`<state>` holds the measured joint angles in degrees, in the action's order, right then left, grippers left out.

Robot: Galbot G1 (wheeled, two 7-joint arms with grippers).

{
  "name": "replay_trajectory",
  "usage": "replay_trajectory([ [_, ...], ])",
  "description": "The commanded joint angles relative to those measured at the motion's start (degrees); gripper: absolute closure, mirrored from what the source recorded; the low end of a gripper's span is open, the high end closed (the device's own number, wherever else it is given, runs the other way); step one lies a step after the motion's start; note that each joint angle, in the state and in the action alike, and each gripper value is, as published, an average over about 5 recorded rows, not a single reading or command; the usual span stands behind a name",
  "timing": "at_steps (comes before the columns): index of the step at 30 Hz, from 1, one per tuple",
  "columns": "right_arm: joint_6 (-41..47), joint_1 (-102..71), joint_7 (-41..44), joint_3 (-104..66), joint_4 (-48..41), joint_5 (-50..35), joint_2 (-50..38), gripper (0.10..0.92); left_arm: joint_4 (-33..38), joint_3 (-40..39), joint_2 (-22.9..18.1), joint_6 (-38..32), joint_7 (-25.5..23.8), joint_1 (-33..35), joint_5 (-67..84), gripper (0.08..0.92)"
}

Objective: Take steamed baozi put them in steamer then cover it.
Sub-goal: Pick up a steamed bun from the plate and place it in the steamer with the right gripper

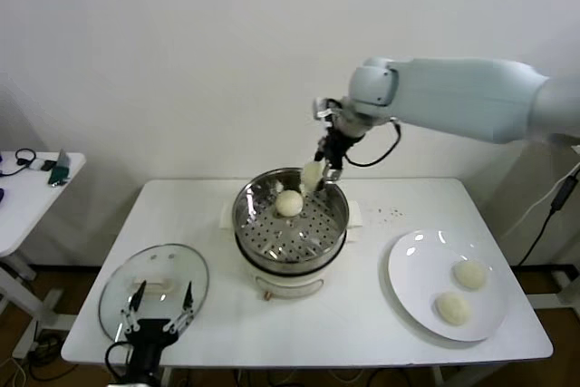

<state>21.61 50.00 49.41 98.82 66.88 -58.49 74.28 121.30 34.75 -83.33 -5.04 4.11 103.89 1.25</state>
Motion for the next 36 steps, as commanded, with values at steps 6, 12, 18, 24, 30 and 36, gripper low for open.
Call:
replay_trajectory([
  [6, 1.4, -6.9, -1.9, 0.2, -4.4, -1.7, 12.2, 0.313, 0.1, 0.3, 0.4, 0.1, 0.0, 0.1, 0.8, 0.177],
  [12, 0.9, -10.3, -1.4, 0.6, -8.1, 0.2, 14.6, 0.313, 0.5, 0.6, 0.6, 0.5, -0.1, 0.1, 2.0, 0.177],
  [18, 0.8, -11.9, -1.0, 1.1, -8.7, 1.3, 15.2, 0.313, 0.0, 0.7, 0.7, 0.5, -0.1, -0.3, 2.1, 0.177],
  [24, 0.7, -12.6, -0.9, 0.9, -9.2, 1.7, 15.4, 0.313, -0.4, 0.8, 0.9, 0.6, -0.1, -0.8, 2.2, 0.177],
  [30, 0.7, -12.5, -1.8, 0.9, -8.1, 2.1, 14.4, 0.259, -0.5, 0.7, 1.0, 0.8, -0.1, -1.1, 2.1, 0.177],
  [36, 1.1, -11.4, -2.1, -0.4, -6.0, 2.2, 12.7, 0.204, -0.6, 0.7, 1.3, 1.0, -0.2, -1.5, 2.0, 0.177],
])
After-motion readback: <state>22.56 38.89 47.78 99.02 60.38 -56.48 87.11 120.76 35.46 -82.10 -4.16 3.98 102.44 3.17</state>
